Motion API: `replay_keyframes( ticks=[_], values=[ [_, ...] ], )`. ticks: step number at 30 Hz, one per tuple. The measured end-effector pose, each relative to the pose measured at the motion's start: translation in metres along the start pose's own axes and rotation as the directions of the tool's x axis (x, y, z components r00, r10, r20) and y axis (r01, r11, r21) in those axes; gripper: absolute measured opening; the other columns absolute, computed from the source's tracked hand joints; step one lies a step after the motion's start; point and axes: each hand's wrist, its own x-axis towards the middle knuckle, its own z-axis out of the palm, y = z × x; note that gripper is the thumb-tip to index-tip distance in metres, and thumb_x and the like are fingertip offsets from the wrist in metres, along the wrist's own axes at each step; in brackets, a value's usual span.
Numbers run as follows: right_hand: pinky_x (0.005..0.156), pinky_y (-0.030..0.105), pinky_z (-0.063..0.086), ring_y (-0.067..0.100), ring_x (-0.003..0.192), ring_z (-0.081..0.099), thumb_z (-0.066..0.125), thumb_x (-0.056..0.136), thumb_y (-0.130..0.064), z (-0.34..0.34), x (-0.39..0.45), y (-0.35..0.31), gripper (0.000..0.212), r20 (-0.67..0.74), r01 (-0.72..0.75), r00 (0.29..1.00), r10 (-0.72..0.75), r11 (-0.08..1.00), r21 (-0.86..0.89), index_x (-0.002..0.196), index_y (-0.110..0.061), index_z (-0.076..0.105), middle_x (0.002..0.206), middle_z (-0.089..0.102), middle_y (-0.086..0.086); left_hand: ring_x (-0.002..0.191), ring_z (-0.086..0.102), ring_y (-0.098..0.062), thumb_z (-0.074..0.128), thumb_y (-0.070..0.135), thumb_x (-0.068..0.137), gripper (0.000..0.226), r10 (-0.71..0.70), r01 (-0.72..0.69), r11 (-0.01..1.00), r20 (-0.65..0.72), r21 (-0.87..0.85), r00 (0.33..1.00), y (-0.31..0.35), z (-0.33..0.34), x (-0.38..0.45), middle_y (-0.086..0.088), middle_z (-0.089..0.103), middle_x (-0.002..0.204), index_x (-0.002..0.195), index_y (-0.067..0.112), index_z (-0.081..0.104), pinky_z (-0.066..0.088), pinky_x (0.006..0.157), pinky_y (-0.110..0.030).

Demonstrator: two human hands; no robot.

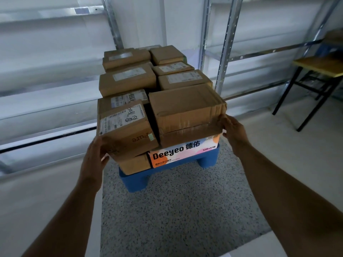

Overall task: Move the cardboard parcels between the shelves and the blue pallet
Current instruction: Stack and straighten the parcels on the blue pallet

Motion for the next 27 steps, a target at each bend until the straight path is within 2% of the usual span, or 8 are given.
replay_keyframes(
  ticks=[5, 8, 11, 13, 16, 18, 23, 27],
  values=[
    [0.098, 0.038, 0.041, 0.020, 0.114, 0.052, 0.041, 0.099, -0.041, -0.017, 0.015, 0.000, 0.024, 0.018, 0.011, 1.000, -0.012, 1.000, 0.015, 0.104, -0.026, 0.060, 0.114, 0.059, 0.001, 0.121, 0.048, -0.011, 0.041, 0.052, 0.094, 0.040, 0.037, -0.030, 0.999, -0.299, 0.028, 0.953, 0.009, 0.006, 0.000, 0.005, 0.054, 0.130, 0.126, 0.030, 0.052, 0.034, 0.106, -0.039],
    [0.094, 0.034, 0.042, 0.018, 0.113, 0.052, 0.041, 0.099, -0.042, -0.030, 0.031, 0.000, 0.034, 0.046, 0.020, 0.999, -0.020, 1.000, 0.002, 0.117, -0.020, 0.059, 0.118, 0.059, 0.002, 0.112, 0.051, 0.007, 0.049, 0.044, 0.094, 0.043, 0.208, -0.153, 0.975, -0.429, 0.160, 0.879, 0.028, 0.026, -0.004, 0.017, 0.055, 0.120, 0.131, 0.024, 0.051, 0.039, 0.096, -0.013],
    [0.089, 0.037, 0.046, 0.017, 0.093, 0.056, 0.040, 0.100, -0.039, -0.048, 0.045, -0.001, 0.023, 0.101, 0.083, 0.992, -0.076, 0.994, -0.066, 0.092, -0.026, 0.058, 0.098, 0.060, 0.002, 0.104, 0.049, 0.015, 0.054, 0.049, 0.090, 0.053, 0.365, -0.210, 0.908, -0.442, 0.362, 0.819, 0.043, 0.060, -0.014, 0.015, 0.049, 0.128, 0.137, 0.026, 0.045, 0.035, 0.071, 0.005],
    [0.083, 0.042, 0.048, 0.025, 0.087, 0.057, 0.041, 0.100, -0.033, -0.060, 0.053, -0.004, 0.027, 0.152, 0.146, 0.980, -0.129, 0.984, -0.105, 0.087, -0.020, 0.060, 0.087, 0.059, 0.008, 0.109, 0.044, 0.007, 0.053, 0.053, 0.088, 0.052, 0.426, -0.214, 0.861, -0.425, 0.462, 0.799, 0.053, 0.088, -0.018, 0.015, 0.045, 0.131, 0.136, 0.034, 0.044, 0.034, 0.069, 0.004],
    [0.089, 0.049, 0.045, 0.035, 0.095, 0.055, 0.044, 0.100, -0.027, -0.074, 0.066, -0.008, 0.032, 0.217, 0.237, 0.956, -0.197, 0.956, -0.174, 0.100, 0.001, 0.060, 0.100, 0.060, 0.024, 0.108, 0.038, 0.017, 0.049, 0.051, 0.090, 0.040, 0.512, -0.266, 0.767, -0.307, 0.584, 0.802, 0.068, 0.135, -0.025, 0.024, 0.042, 0.125, 0.129, 0.048, 0.042, 0.030, 0.076, -0.002],
    [0.089, 0.050, 0.045, 0.033, 0.095, 0.057, 0.044, 0.099, -0.028, -0.080, 0.075, -0.008, 0.030, 0.263, 0.237, 0.947, -0.185, 0.954, -0.182, 0.100, -0.002, 0.061, 0.100, 0.061, 0.021, 0.104, 0.039, 0.023, 0.048, 0.050, 0.090, 0.031, 0.566, -0.312, 0.690, -0.218, 0.653, 0.795, 0.077, 0.161, -0.026, 0.028, 0.044, 0.119, 0.121, 0.053, 0.044, 0.031, 0.078, -0.002],
    [0.100, 0.044, 0.043, 0.024, 0.113, 0.054, 0.040, 0.100, -0.036, -0.084, 0.094, -0.005, 0.042, 0.331, 0.232, 0.933, -0.142, 0.940, -0.251, 0.122, -0.004, 0.057, 0.124, 0.057, 0.014, 0.118, 0.042, -0.005, 0.049, 0.055, 0.089, 0.052, 0.525, -0.287, 0.634, -0.127, 0.719, 0.841, 0.088, 0.195, -0.011, 0.007, 0.048, 0.132, 0.135, 0.032, 0.044, 0.035, 0.087, -0.019],
    [0.101, 0.045, 0.041, 0.022, 0.109, 0.054, 0.038, 0.101, -0.035, -0.081, 0.106, 0.002, 0.043, 0.326, 0.217, 0.937, -0.123, 0.939, -0.268, 0.123, -0.004, 0.056, 0.111, 0.057, 0.007, 0.119, 0.043, -0.009, 0.050, 0.048, 0.091, 0.055, 0.440, -0.271, 0.621, -0.041, 0.736, 0.897, 0.097, 0.216, 0.012, -0.006, 0.047, 0.140, 0.139, 0.025, 0.041, 0.037, 0.092, -0.029]
  ],
)
